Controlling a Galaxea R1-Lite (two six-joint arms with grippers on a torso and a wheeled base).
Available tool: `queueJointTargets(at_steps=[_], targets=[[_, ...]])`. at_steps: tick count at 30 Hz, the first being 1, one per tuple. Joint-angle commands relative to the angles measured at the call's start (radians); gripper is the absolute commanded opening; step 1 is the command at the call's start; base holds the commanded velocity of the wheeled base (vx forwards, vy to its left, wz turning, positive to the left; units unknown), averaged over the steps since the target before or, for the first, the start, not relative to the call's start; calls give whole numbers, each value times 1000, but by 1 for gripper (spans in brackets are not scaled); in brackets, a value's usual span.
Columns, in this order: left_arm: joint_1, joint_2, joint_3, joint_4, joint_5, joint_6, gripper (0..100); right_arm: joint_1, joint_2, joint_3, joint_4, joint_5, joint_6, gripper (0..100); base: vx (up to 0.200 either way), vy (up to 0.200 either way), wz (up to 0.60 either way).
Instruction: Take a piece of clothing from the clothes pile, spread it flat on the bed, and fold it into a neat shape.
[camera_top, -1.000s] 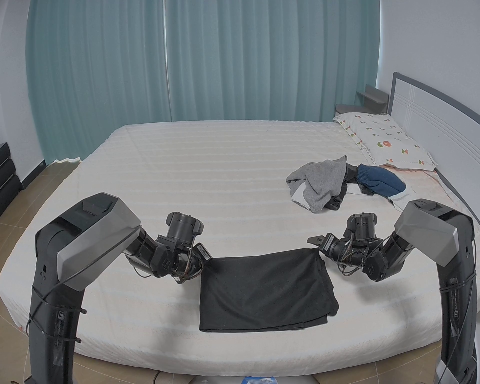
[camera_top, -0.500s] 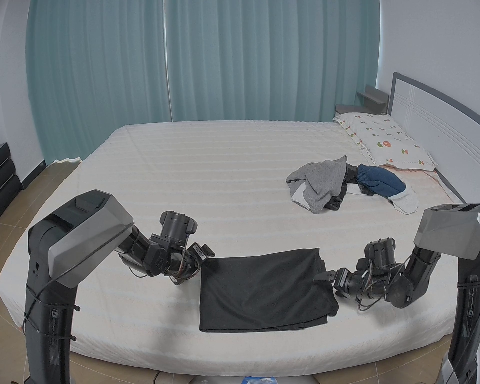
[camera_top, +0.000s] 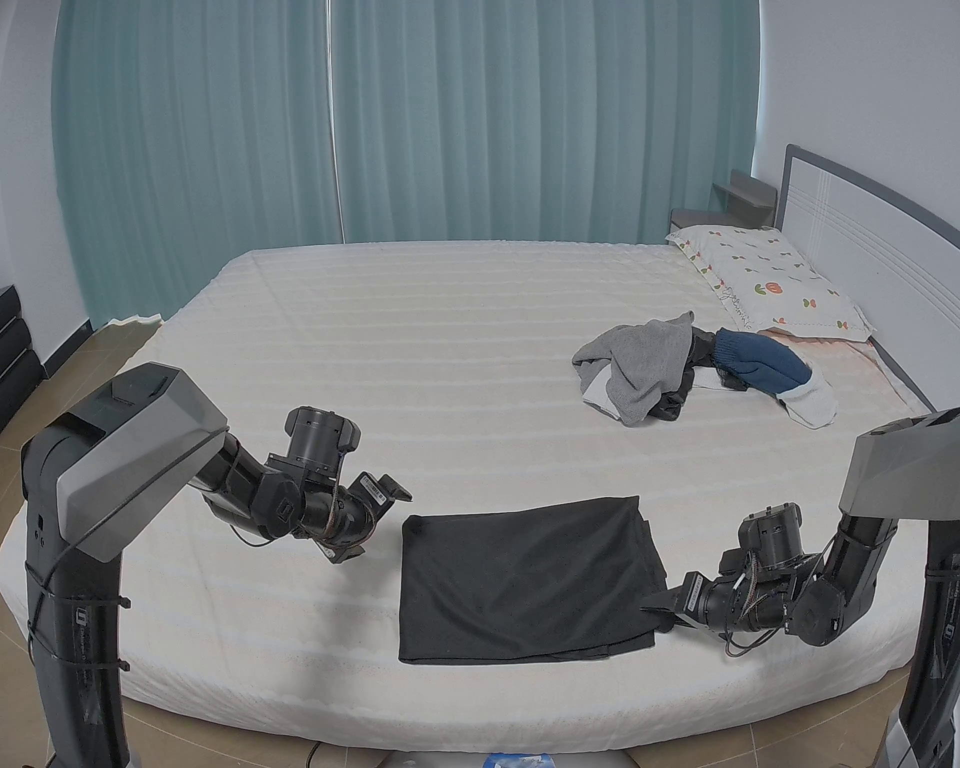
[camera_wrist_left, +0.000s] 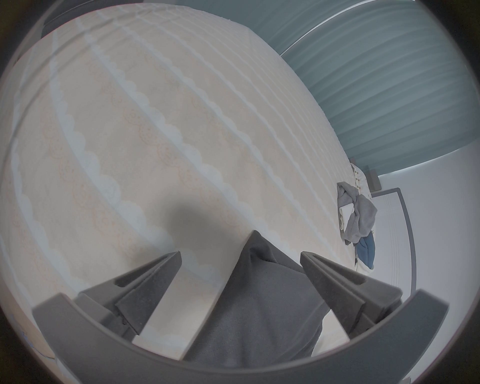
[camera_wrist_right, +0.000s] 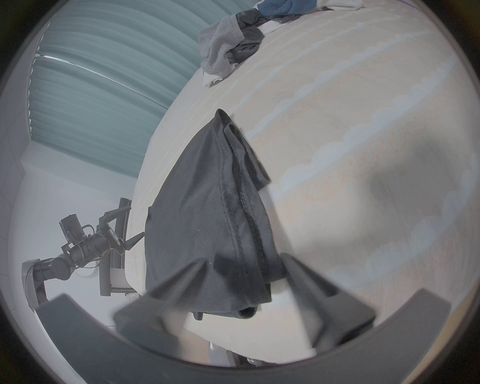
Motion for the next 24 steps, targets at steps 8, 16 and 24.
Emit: queueJointTargets(at_steps=[8,16,24], targets=[[-1,-5,2,0,1,1,100,0,-44,60,-11,-9,-1,0,0,0,0],[-2,-4,2,-1,1,4,100,0,-42,76,-10,-11,-8,0,0,0,0],[-5,-5,0,-1,1,3,100,-22,-79,68,-5,-13,-21,100,0,0,0]])
